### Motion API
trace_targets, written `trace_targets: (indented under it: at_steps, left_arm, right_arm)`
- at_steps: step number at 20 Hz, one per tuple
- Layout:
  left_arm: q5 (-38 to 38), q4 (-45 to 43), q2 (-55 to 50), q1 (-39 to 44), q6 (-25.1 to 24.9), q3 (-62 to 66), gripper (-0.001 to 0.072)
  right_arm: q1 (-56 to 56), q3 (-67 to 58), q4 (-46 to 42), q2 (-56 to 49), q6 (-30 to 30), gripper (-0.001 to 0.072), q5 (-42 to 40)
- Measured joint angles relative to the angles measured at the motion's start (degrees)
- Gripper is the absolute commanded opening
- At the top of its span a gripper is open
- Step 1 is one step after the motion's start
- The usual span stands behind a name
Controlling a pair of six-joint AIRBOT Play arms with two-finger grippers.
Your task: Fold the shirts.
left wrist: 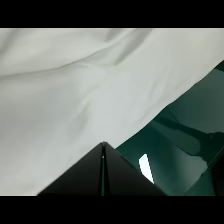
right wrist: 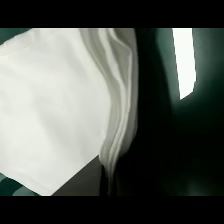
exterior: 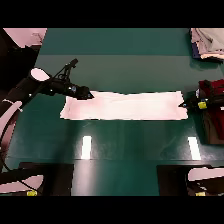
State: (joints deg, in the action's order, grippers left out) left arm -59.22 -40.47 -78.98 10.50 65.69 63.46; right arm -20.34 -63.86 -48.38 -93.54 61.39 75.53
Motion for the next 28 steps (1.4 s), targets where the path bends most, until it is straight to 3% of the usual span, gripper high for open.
trace_targets:
  at_steps: [6, 15, 28]
  left_arm:
    - [4.50, 0.07, -6.38, 8.11, 2.23, 7.28, 0.0026]
    - [2.14, -4.46, -27.78, 19.30, 7.45, 28.50, 0.0026]
    - [1.42, -10.93, -31.89, 20.94, 10.75, 31.32, 0.0025]
  right_arm:
    - [4.13, -0.68, 0.59, 5.33, -0.52, 0.0017, 2.27]
    - [16.85, -20.26, 0.85, 15.26, 11.10, 0.0017, 11.13]
    - [36.41, -39.87, 0.72, 12.15, 15.19, 0.0016, 9.07]
